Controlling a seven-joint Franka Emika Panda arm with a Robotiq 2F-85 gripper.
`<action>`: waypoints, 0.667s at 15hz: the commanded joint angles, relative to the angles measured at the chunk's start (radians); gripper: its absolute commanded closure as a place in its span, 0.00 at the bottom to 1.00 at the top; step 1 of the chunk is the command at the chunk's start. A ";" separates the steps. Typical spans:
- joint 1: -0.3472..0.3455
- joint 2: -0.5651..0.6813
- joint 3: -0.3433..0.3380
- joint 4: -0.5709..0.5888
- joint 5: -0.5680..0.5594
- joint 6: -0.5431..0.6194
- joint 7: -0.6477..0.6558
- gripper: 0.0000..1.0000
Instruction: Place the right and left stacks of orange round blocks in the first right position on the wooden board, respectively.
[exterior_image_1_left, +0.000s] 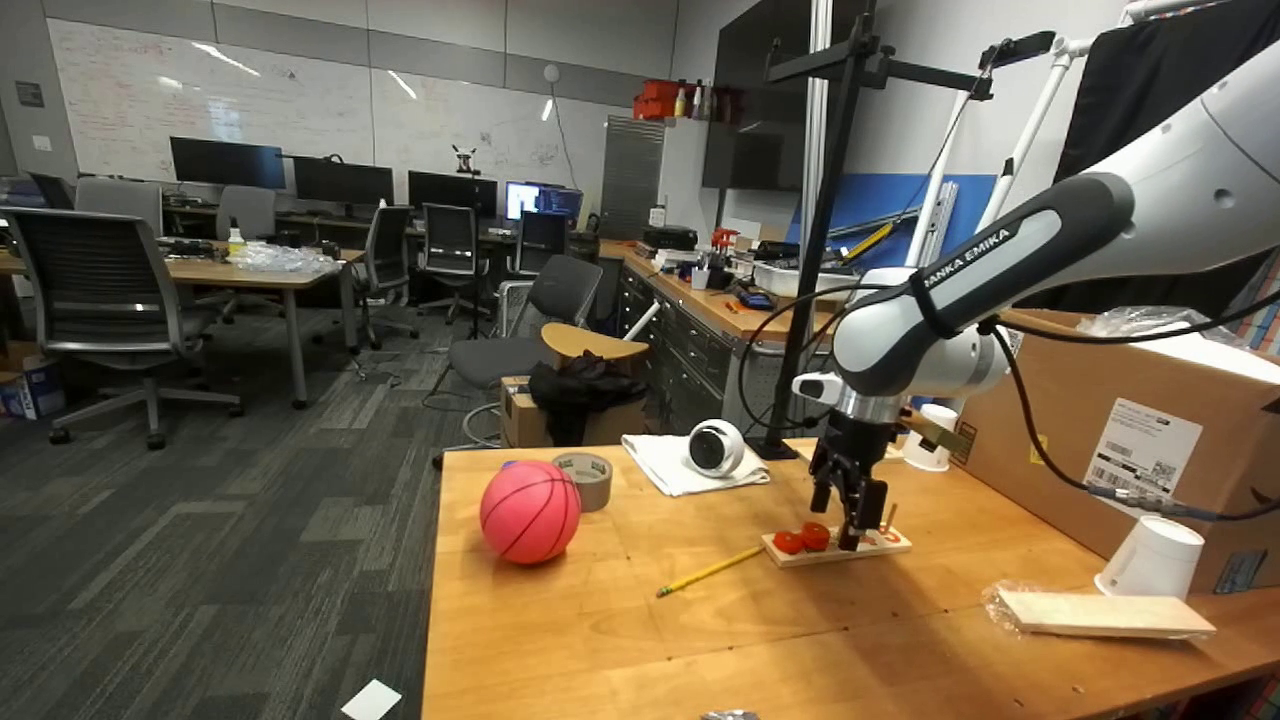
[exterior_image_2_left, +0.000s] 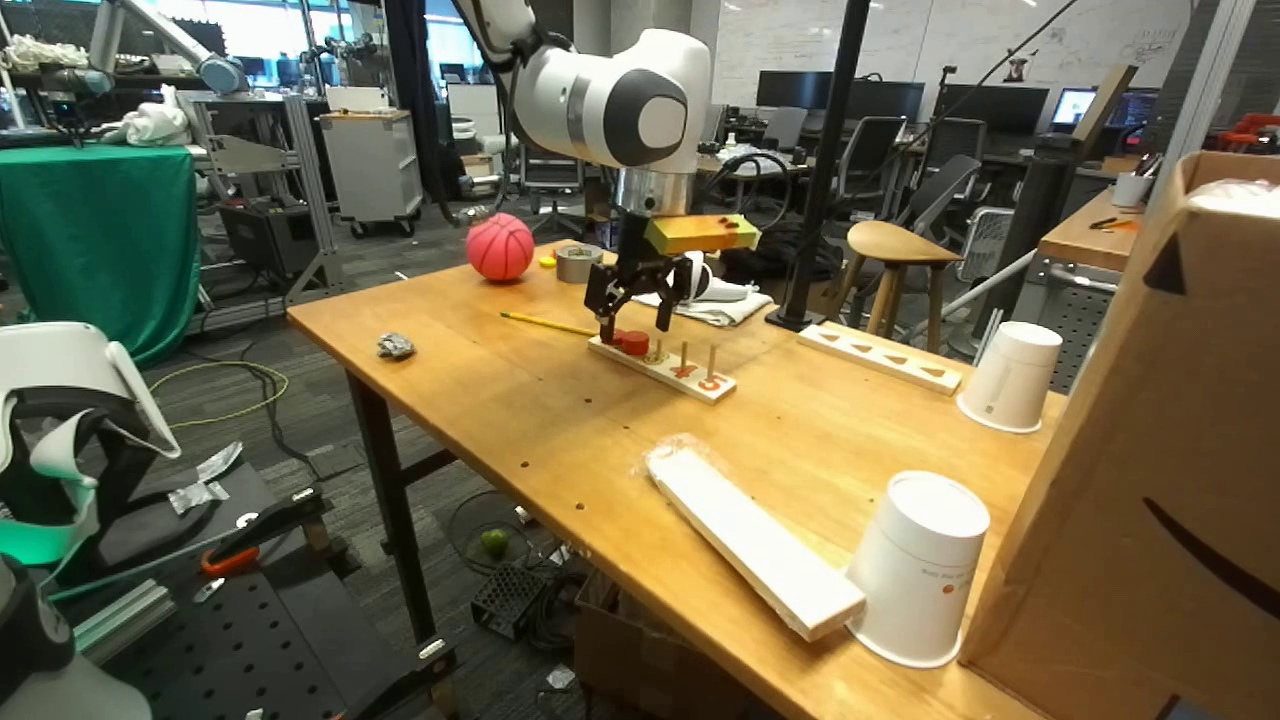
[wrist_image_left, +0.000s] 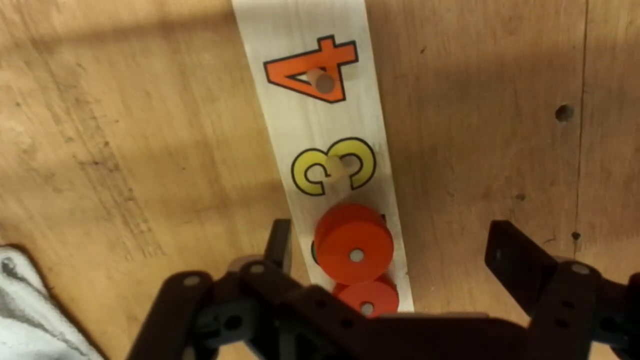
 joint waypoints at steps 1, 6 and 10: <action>0.007 -0.044 0.020 -0.064 -0.023 0.081 0.032 0.00; 0.036 -0.021 0.025 -0.057 -0.067 0.148 0.045 0.00; 0.054 -0.001 -0.011 -0.037 -0.188 0.150 0.106 0.00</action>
